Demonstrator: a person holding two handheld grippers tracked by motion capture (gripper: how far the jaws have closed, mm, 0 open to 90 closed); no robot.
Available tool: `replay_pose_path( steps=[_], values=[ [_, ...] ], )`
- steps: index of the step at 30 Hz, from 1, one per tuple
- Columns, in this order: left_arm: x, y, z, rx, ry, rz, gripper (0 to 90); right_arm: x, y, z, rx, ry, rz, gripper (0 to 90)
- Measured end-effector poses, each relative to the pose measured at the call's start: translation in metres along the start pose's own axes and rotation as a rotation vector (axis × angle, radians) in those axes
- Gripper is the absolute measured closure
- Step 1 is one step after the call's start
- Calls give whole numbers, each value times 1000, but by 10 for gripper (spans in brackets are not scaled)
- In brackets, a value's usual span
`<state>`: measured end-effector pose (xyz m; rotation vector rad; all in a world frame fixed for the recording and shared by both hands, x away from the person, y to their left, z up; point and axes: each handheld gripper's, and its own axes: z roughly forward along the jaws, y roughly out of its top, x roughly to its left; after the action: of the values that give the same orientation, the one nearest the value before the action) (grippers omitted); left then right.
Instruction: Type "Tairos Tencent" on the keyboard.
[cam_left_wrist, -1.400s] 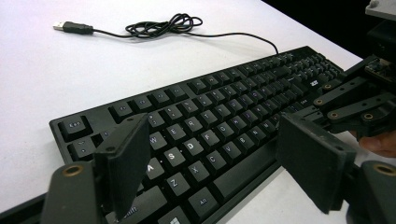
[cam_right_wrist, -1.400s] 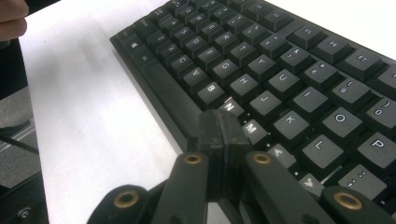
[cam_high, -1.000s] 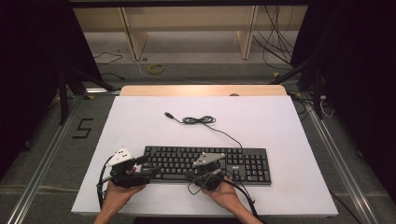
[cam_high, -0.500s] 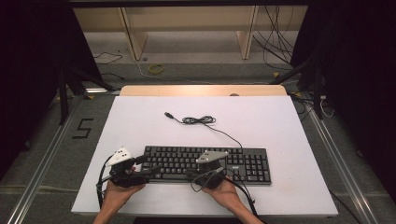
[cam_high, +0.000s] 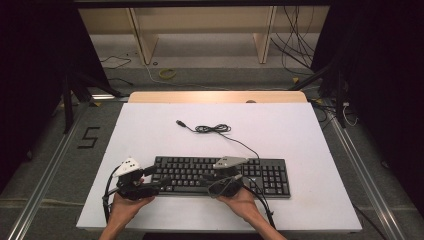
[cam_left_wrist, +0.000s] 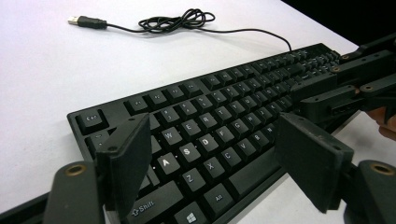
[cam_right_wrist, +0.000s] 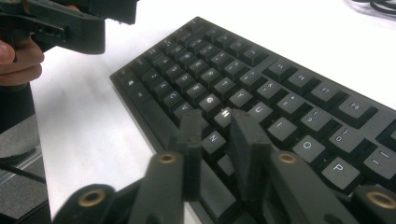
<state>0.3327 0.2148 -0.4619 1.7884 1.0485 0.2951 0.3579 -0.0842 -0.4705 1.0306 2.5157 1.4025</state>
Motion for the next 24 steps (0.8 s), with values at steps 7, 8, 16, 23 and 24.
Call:
replay_pose_path(
  steps=[7,8,16,23,24],
  values=[
    [2,0,0,16,18,-13,279,-3,5,-1,-7,0,7,629],
    [3,0,0,17,20,-15,281,-3,6,0,-7,0,6,595],
    [8,-1,0,44,53,-46,341,-4,18,4,-6,7,16,485],
    [14,-3,0,94,76,-70,483,-2,29,14,9,12,23,417],
    [14,-3,0,100,80,-73,503,-2,31,16,11,10,21,413]
  ],
)
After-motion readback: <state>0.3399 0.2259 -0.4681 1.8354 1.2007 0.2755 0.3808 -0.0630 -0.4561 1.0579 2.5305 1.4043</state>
